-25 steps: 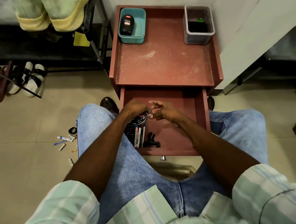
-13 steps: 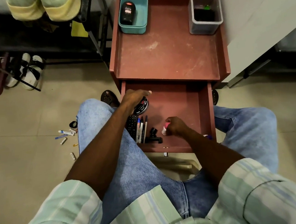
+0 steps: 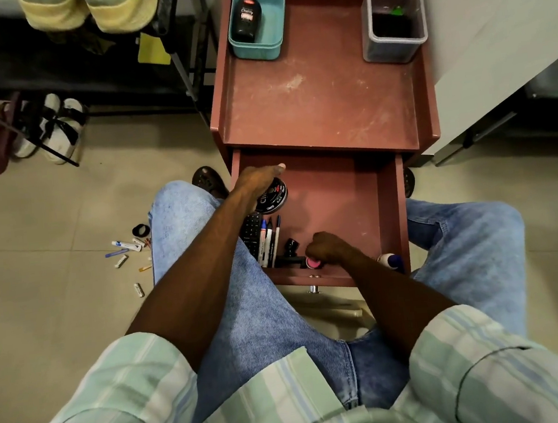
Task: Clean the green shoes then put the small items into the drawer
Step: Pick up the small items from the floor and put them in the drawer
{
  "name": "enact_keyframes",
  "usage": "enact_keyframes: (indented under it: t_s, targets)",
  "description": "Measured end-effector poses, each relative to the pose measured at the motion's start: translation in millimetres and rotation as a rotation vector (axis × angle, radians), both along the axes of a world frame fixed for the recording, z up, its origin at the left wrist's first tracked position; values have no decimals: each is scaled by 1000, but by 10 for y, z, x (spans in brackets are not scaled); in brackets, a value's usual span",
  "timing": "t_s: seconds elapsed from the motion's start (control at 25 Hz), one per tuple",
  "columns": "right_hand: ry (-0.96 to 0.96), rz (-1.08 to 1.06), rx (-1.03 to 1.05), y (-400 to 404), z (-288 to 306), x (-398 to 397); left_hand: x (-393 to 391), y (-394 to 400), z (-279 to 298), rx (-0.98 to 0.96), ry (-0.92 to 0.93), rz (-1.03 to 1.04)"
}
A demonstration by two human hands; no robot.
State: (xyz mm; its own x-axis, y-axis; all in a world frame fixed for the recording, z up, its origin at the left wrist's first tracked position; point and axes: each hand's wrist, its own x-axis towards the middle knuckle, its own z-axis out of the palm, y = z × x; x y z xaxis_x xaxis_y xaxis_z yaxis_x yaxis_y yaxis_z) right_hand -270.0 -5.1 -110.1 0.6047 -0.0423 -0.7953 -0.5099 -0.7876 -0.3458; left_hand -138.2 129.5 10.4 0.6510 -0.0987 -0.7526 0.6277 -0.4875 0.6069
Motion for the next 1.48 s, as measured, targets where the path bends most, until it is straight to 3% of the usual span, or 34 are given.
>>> enact_keyframes:
  t_s: [0.08,0.2,0.28,0.4,0.6,0.88,1.12,1.32,1.48]
  targets:
    - [-109,-336,-10,-76,87,79,-30,19,4,-3,43,-29]
    - [-57,-949,555,-141,444,331,-88,-4,-20,14,75,-105]
    - [-22,-970,844,-164,672,427,-109,-32,-44,35,58,-136]
    - [-41,-845,957,-144,783,452,-128,-60,-53,41,55,-128]
    - [-80,-815,844,-235,599,415,-135,-75,-122,12,84,-86]
    - [-70,-916,234,-431,-49,135,47,-106,-190,-60,-30,100]
    - [-84,-897,208,-205,-227,270,174,-9,-228,-166,-37,282]
    - [-135,-721,55,-65,-800,454,228,36,-255,-166,-41,302]
    - [-183,-452,-91,151,-447,474,280,61,-350,-124,-53,292]
